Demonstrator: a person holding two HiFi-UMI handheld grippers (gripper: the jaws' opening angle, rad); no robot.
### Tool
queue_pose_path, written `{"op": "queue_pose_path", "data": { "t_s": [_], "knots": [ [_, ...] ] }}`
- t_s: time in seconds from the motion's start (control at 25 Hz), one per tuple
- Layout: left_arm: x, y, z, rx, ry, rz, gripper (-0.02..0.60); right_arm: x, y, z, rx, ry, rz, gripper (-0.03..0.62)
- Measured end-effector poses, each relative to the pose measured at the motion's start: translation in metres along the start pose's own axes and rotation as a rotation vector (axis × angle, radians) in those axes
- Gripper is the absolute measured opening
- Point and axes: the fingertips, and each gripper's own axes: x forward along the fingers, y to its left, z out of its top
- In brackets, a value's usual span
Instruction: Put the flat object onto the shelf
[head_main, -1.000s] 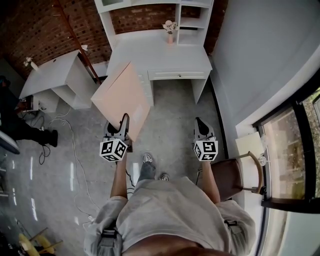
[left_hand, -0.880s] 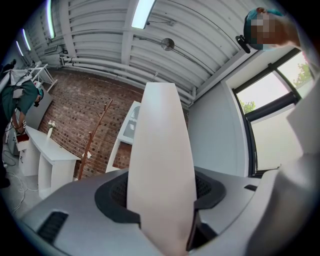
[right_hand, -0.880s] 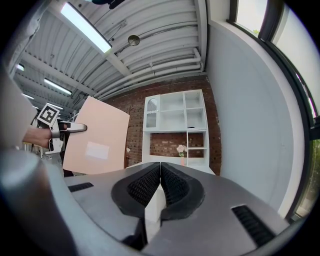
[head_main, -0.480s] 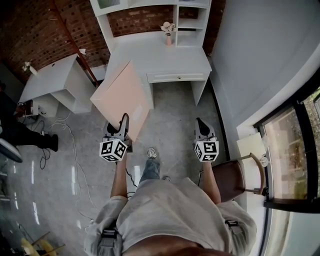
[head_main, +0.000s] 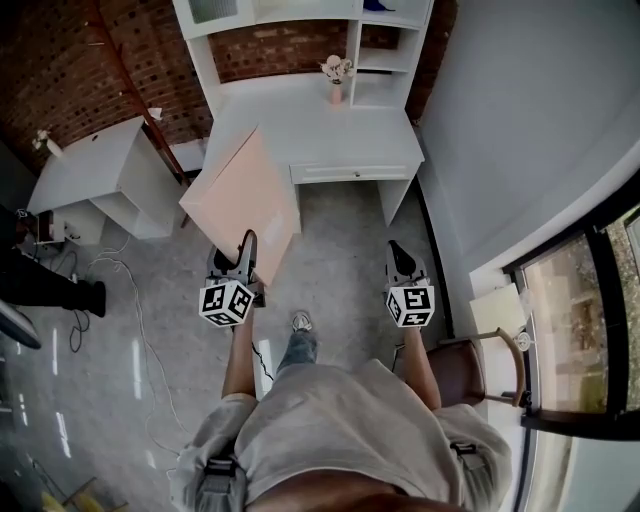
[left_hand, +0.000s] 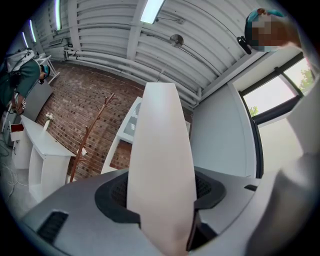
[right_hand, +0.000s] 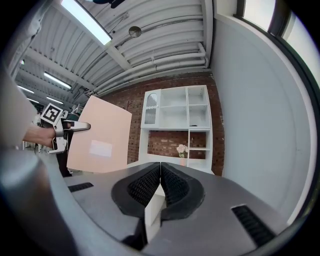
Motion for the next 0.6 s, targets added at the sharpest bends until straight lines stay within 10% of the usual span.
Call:
{"op": "queue_pose_path", "data": {
  "t_s": [0.6],
  "knots": [
    [0.147,0.076,0.001,-0.046,0.016,-0.044,0.276,0.154,-0.013,0.029,-0.027,0.024,-0.038,0.029]
  ]
}}
